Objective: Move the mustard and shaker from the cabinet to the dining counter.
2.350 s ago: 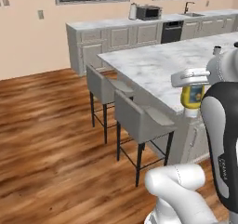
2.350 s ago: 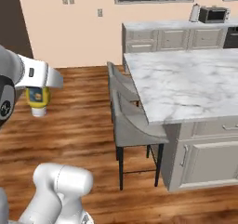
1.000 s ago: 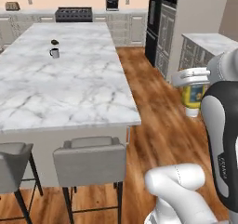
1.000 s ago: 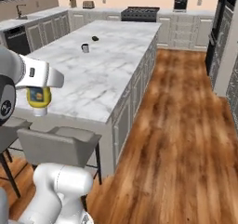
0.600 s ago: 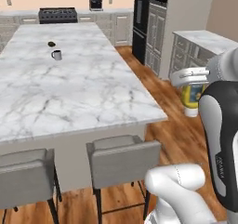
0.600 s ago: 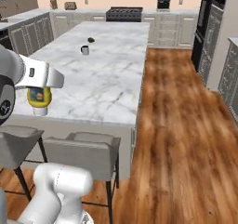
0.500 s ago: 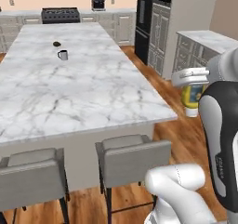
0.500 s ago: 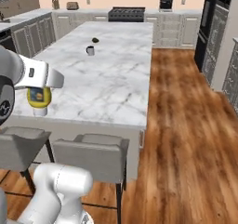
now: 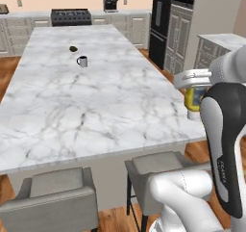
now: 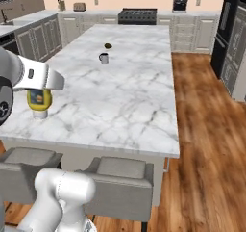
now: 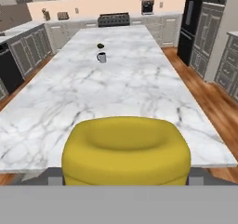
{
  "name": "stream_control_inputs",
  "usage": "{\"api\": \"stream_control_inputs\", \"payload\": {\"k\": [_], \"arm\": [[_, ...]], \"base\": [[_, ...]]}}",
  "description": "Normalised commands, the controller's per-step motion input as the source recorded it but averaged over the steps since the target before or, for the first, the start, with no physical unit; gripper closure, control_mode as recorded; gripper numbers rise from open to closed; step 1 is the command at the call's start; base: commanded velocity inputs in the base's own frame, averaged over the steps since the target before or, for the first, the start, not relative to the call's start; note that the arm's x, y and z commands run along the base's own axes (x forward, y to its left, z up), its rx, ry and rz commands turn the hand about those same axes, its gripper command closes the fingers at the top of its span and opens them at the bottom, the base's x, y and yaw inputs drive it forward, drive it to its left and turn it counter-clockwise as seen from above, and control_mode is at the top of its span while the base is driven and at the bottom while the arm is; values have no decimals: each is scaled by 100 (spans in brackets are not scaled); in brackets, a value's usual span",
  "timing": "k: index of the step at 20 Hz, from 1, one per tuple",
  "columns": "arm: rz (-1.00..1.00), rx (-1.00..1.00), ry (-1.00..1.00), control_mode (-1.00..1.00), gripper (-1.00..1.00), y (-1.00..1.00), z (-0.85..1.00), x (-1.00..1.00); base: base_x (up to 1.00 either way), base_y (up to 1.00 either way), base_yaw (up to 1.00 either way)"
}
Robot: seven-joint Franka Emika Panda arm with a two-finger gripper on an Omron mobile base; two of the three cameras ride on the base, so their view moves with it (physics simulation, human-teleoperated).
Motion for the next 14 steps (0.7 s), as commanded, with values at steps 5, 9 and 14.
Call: {"api": "stream_control_inputs", "payload": {"k": [5,9,14], "arm": [[2,0,0,-100,100,-11,-8,33],[45,3,2,-100,100,-48,-60,99],[73,1,0,-100,100,-26,-80,62]], "base": [[32,-8,1],[0,0,0],[0,0,0]]}}
